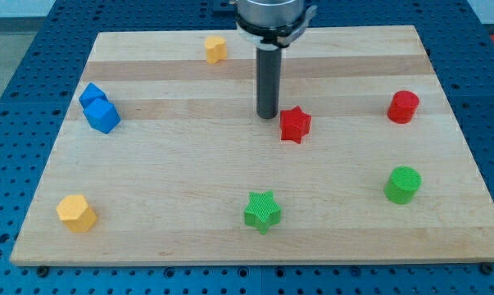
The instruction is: Move the red star to the bottom left of the red circle
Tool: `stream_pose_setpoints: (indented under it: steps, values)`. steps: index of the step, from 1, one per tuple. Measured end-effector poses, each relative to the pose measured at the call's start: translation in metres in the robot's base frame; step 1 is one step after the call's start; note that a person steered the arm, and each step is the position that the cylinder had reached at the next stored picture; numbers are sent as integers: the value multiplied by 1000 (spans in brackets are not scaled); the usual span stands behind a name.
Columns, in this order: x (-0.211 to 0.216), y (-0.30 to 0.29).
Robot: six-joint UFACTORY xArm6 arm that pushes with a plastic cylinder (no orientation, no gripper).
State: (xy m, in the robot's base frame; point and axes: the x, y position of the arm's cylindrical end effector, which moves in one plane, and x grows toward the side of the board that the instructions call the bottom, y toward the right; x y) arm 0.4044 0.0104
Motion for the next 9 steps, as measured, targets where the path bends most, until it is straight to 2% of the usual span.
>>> stream_pose_setpoints:
  steps: [1,5,9]
  values:
    - [29,4]
    - [32,145]
    - [36,127]
